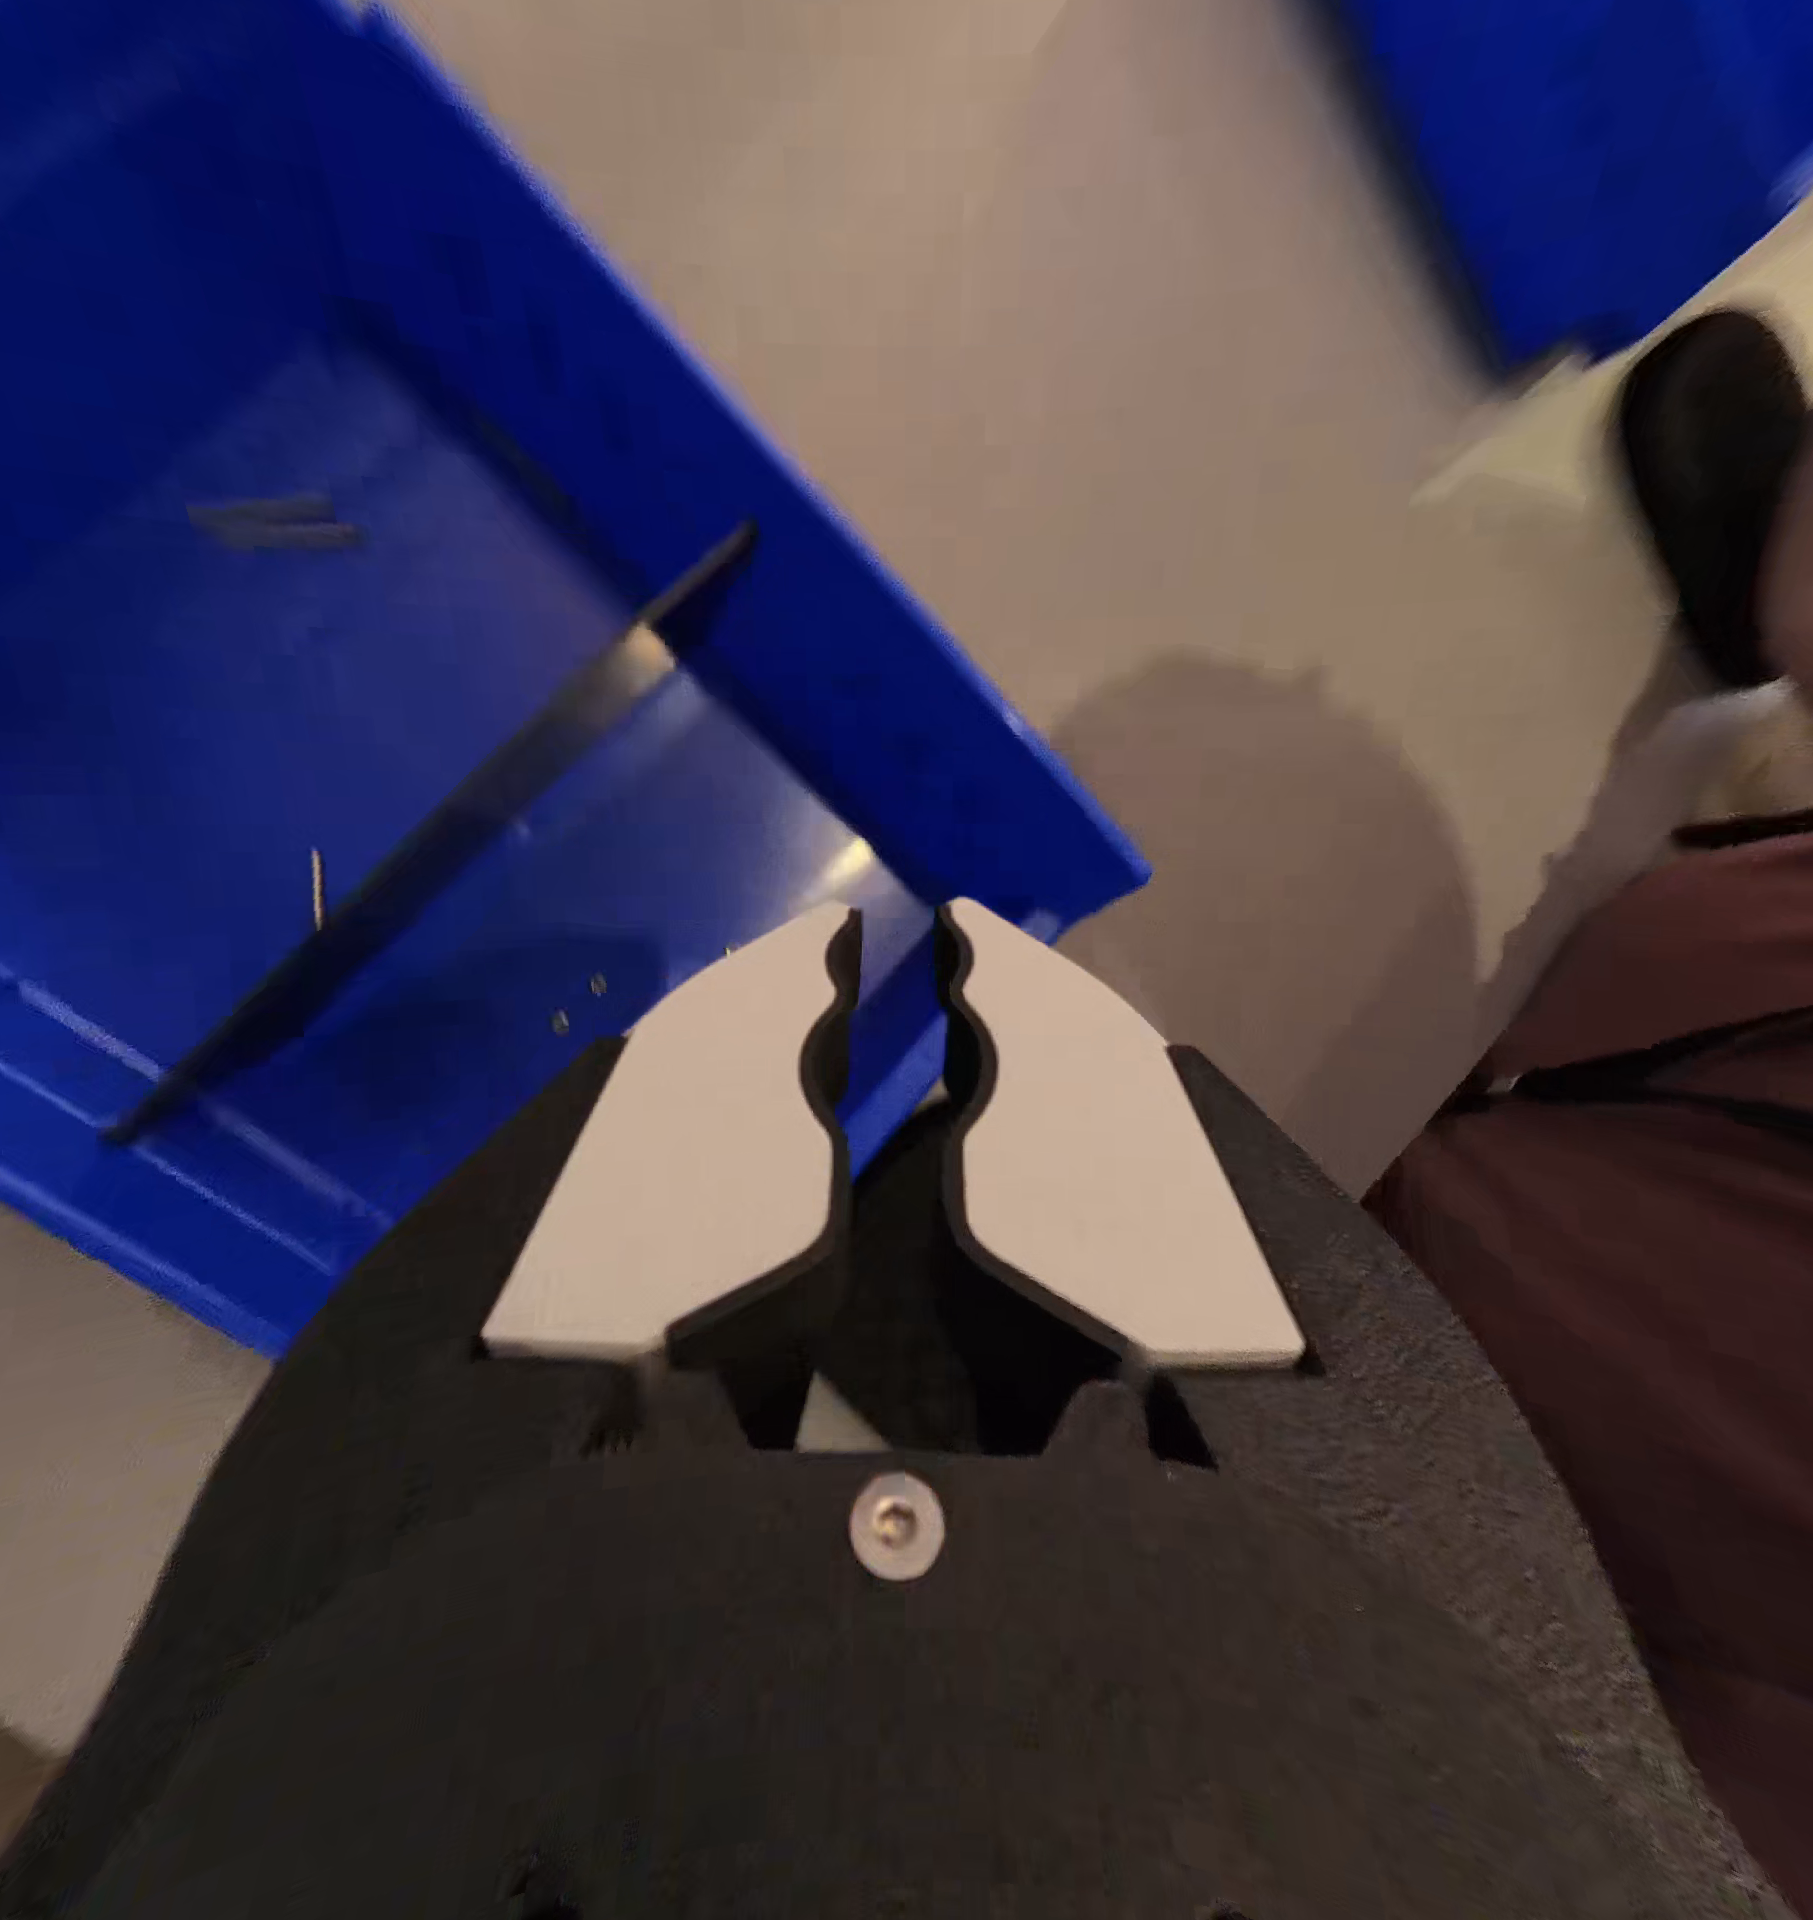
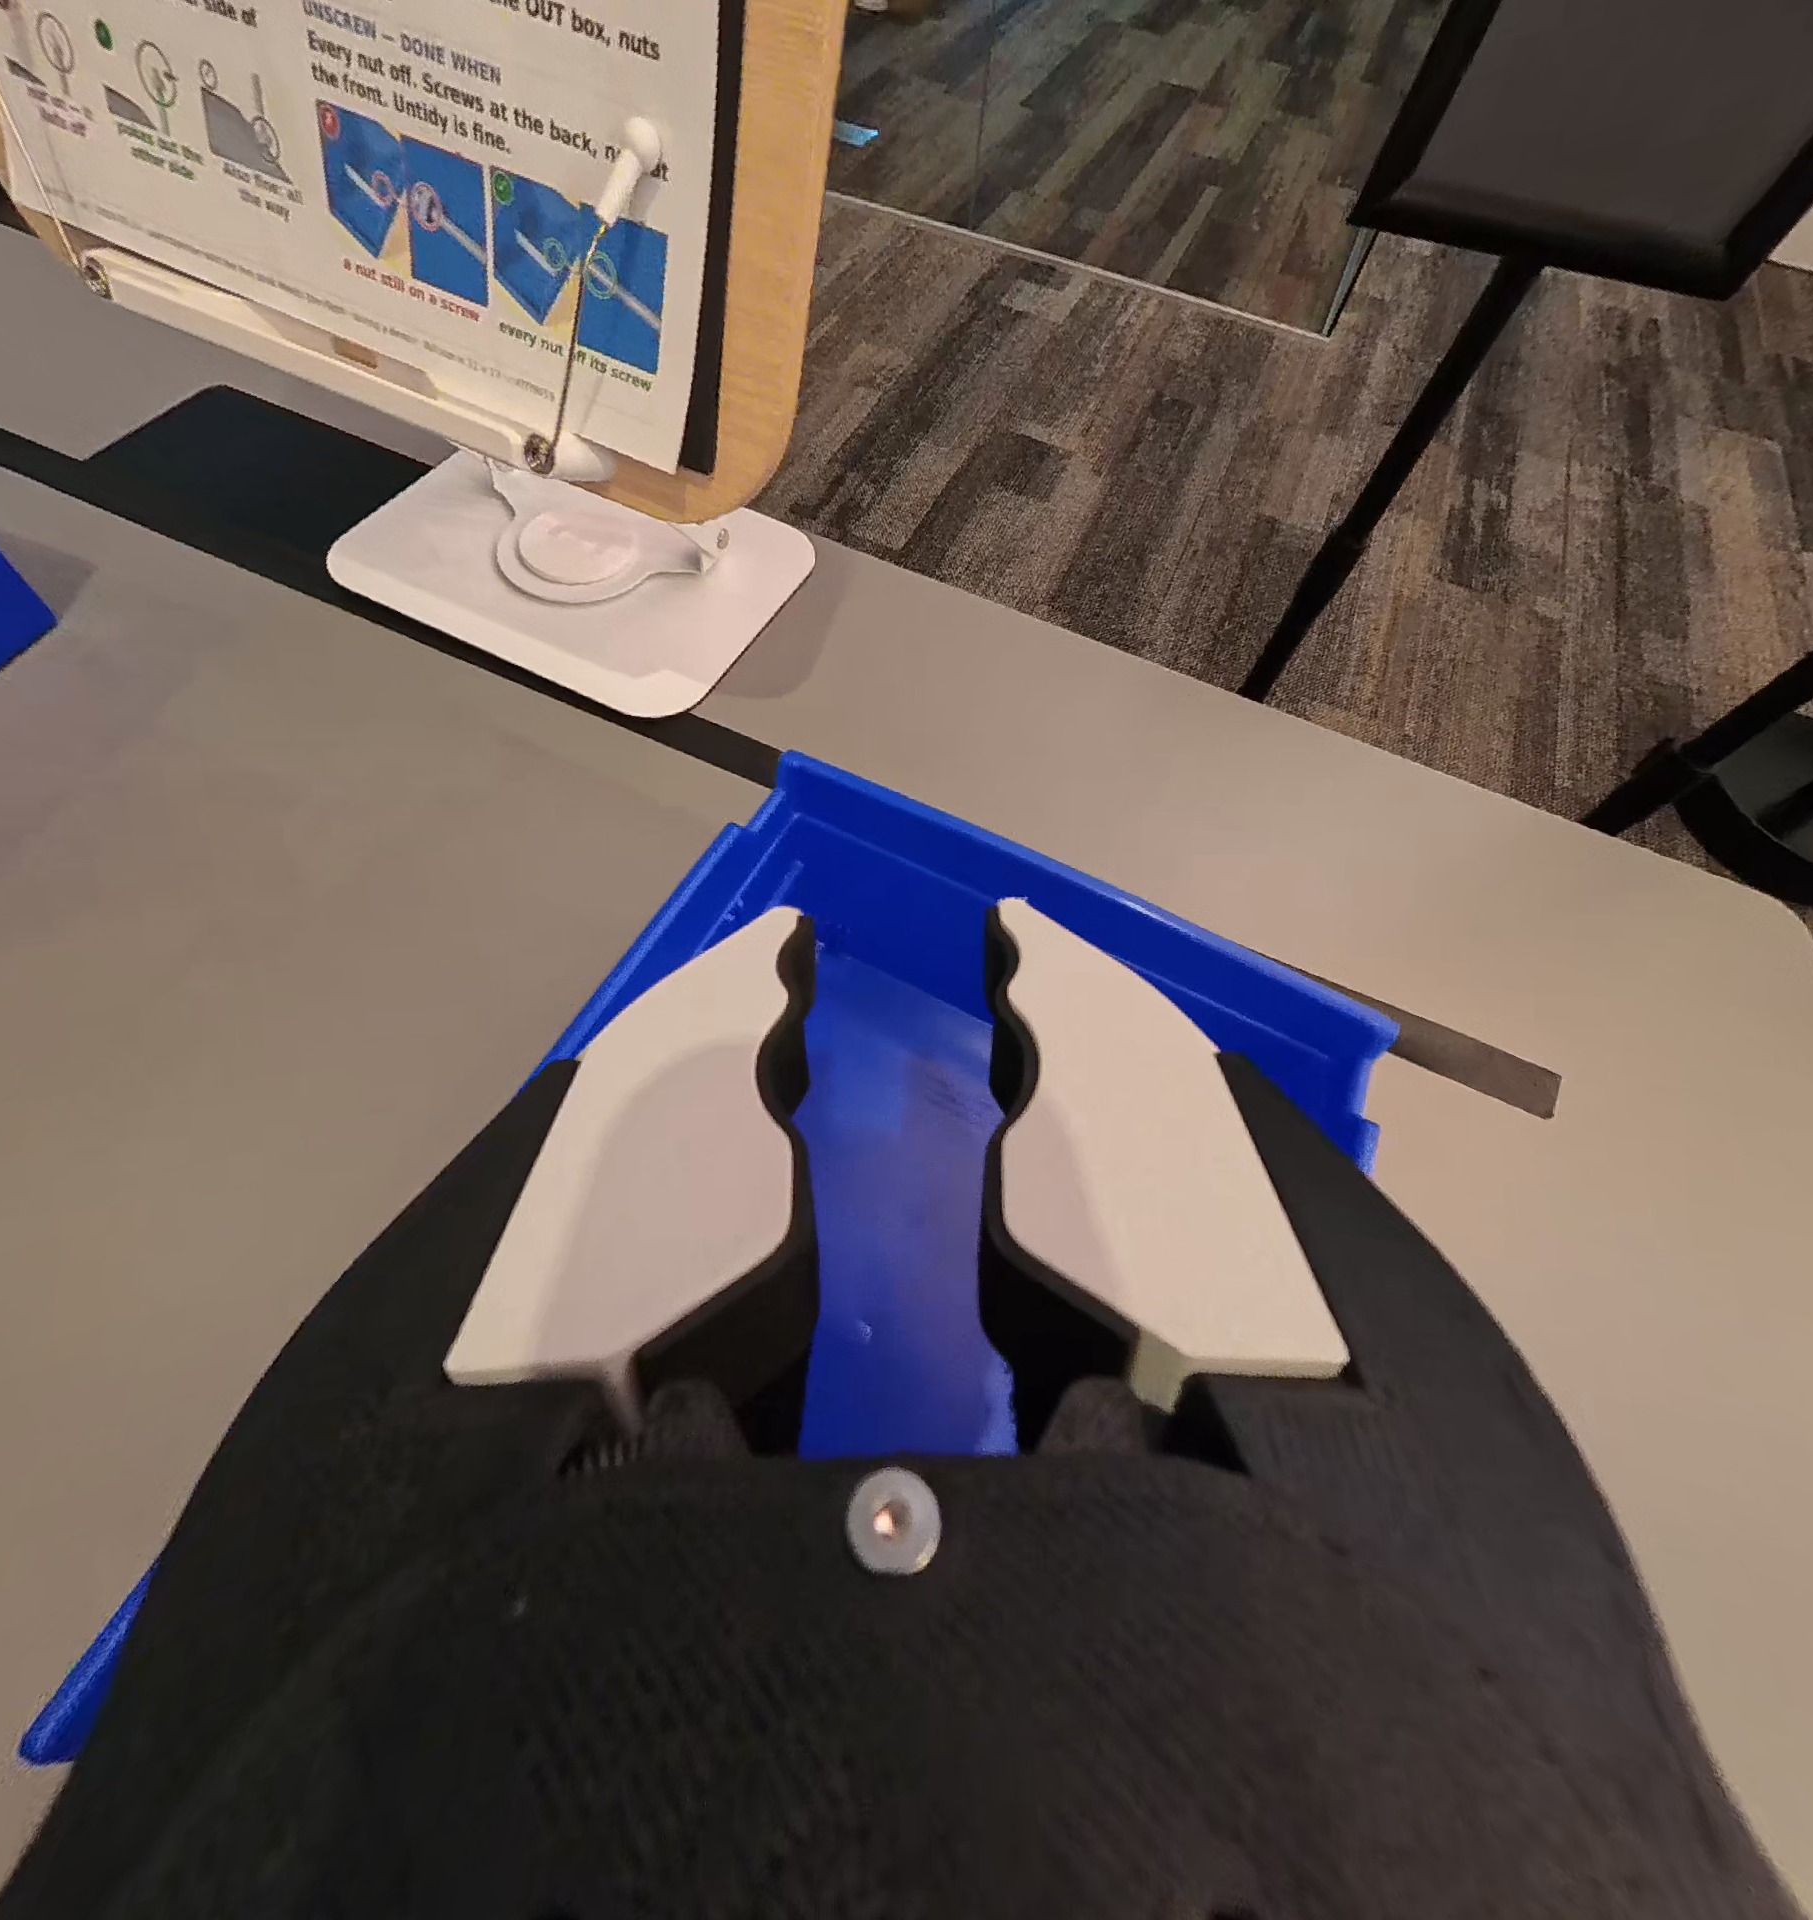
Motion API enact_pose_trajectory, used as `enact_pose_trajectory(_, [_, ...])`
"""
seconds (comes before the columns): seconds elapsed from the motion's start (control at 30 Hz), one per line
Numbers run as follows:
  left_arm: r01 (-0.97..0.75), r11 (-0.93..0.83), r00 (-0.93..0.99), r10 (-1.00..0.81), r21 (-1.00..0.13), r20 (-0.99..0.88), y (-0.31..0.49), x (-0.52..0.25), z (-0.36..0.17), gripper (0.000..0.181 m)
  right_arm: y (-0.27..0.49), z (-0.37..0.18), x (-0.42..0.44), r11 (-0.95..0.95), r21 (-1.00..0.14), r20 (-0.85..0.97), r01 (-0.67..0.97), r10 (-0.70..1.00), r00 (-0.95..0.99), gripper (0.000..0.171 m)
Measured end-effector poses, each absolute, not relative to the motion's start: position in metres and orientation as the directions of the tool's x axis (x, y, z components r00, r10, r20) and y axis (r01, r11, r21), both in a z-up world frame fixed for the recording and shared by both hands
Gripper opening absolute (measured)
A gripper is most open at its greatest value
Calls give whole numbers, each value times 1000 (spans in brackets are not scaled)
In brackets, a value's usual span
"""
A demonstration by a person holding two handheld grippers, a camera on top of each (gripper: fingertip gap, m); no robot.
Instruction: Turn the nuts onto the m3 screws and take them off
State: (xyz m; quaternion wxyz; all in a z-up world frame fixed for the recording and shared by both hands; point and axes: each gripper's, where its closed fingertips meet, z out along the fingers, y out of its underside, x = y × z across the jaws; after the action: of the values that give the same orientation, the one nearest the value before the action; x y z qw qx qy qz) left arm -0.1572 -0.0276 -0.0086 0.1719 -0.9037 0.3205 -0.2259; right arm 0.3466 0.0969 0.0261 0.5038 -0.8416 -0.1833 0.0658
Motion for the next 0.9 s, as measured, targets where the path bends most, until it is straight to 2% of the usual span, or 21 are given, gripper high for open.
enact_pose_trajectory(0.2, [-530, -844, 812, -532, -79, 239, -46, -173, -64, 18, 95, 12, 338, -463, -841, 87, 280, 394, 915, 33])
enact_pose_trajectory(0.3, [-458, -888, 870, -438, 44, 226, -50, -184, -92, 16, 94, 12, 332, -463, -834, 101, 301, 407, 908, 33])
enact_pose_trajectory(0.5, [-377, -910, 921, -348, 174, 176, -60, -200, -121, 25, 94, 10, 326, -469, -812, 146, 348, 413, 899, 33])
enact_pose_trajectory(0.67, [-357, -891, 933, -329, 281, 144, -61, -203, -132, 24, 94, 1, 318, -488, -782, 167, 387, 435, 885, 33])
enact_pose_trajectory(0.9, [-292, -898, 955, -253, 330, 156, -60, -205, -140, 26, 95, -4, 312, -496, -762, 186, 416, 448, 874, 34])
